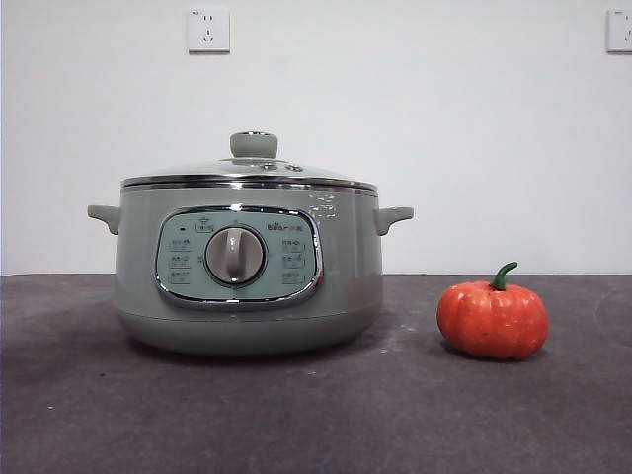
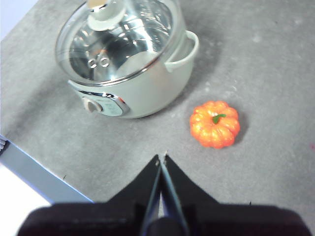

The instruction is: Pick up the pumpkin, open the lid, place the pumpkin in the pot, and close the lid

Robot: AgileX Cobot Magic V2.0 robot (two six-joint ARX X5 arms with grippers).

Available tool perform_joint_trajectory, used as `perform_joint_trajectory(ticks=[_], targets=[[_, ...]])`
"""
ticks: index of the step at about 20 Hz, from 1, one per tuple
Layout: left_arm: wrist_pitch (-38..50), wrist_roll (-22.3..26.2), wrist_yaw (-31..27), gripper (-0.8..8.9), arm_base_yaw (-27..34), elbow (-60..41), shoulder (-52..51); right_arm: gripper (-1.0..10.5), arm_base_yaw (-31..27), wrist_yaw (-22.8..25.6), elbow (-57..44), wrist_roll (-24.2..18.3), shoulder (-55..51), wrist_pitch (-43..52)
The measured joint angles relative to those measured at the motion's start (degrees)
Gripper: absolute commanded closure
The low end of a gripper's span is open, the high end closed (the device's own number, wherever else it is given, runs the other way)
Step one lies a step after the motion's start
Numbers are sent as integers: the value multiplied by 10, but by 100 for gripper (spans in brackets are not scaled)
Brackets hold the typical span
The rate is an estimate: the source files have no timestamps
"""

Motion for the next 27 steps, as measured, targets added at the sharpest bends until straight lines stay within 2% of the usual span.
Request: perform_joint_trajectory(ticks=[1, 2, 3, 4, 5, 6, 17, 20, 27], targets=[[1, 2, 0, 790, 0, 1, 0, 936, 0, 0, 0, -2, 0, 0], [1, 2, -1, 666, 0, 1, 0, 917, 0, 0, 0, -2, 0, 0], [1, 2, -2, 444, 0, 1, 0, 789, 0, 0, 0, -3, 0, 0], [1, 2, -2, 200, 0, 1, 0, 575, 0, 0, 0, -3, 0, 0], [1, -1, -3, 64, 0, 1, 0, 334, 0, 0, 0, -3, 0, 0], [2, -5, -4, 56, 0, 1, 0, 209, 0, 0, 0, -3, 1, 0], [5, -17, -5, 56, 0, 1, 0, 203, 2, 2, 0, 8, 19, 2], [6, -17, -5, 56, 0, 1, 0, 204, 21, 7, 0, 8, 49, 7], [6, -17, -5, 56, 0, 1, 0, 203, 90, 113, 0, 8, 219, 59]])
